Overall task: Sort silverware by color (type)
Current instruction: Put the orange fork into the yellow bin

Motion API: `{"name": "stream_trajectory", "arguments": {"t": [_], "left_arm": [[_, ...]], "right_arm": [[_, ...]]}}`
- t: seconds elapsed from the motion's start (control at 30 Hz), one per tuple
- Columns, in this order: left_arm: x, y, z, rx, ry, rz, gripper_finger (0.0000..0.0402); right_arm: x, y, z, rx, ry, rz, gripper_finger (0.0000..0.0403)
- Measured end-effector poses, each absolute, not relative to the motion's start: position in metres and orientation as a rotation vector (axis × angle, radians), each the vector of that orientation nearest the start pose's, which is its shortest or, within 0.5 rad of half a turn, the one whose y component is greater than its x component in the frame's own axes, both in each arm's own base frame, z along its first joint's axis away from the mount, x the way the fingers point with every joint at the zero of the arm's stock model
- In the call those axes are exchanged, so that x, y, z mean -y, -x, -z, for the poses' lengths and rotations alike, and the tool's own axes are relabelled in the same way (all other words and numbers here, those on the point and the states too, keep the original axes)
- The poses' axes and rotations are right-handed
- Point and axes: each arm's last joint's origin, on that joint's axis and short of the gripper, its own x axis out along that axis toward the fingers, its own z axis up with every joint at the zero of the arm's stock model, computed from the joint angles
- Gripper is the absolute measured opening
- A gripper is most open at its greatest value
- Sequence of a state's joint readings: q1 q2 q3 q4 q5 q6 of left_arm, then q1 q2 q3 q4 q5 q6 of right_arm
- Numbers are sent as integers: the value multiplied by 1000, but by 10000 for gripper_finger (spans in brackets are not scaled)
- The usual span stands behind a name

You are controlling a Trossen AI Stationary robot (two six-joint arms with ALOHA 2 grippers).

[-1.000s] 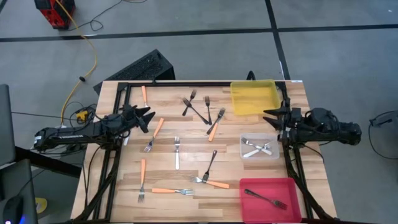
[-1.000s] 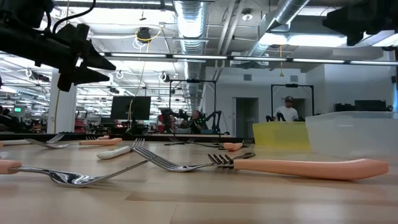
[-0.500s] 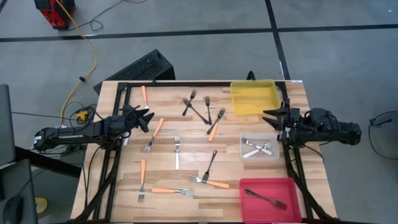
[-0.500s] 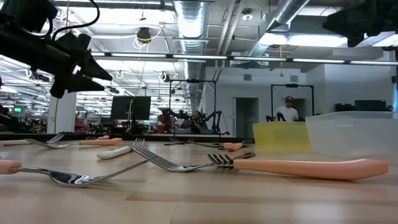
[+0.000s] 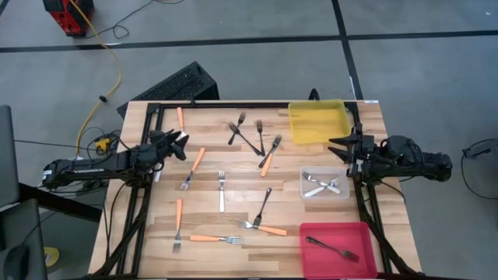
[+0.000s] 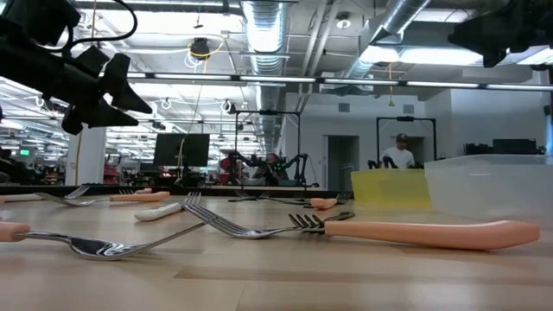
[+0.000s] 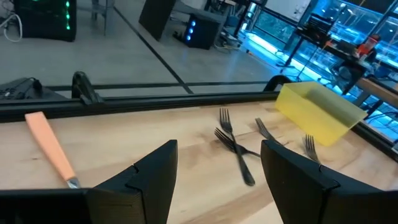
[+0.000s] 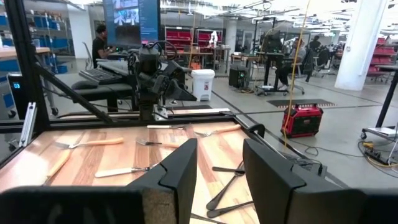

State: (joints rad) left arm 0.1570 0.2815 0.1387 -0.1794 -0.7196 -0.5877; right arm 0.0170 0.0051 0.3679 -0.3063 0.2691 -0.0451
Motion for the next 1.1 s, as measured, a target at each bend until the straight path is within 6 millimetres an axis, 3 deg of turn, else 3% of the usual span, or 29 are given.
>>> {"name": "stream_trajectory", "arguments": {"t": [0.3,0.8,0.97,1.1], "left_arm": [[-35,-95,-166,-100,489,-975,214],[-37,-91,-166,-29,474,-1129,214],[-38,-93,-159,-111,448,-1144,214],[-37,-97,-153,-260,425,-1029,214]], "right_arm": [[7,-59,-253,53,18,253,155],[7,-59,-253,54,17,252,155],[7,-59,-253,54,17,252,155],[7,-59,-253,54,17,252,155]]}}
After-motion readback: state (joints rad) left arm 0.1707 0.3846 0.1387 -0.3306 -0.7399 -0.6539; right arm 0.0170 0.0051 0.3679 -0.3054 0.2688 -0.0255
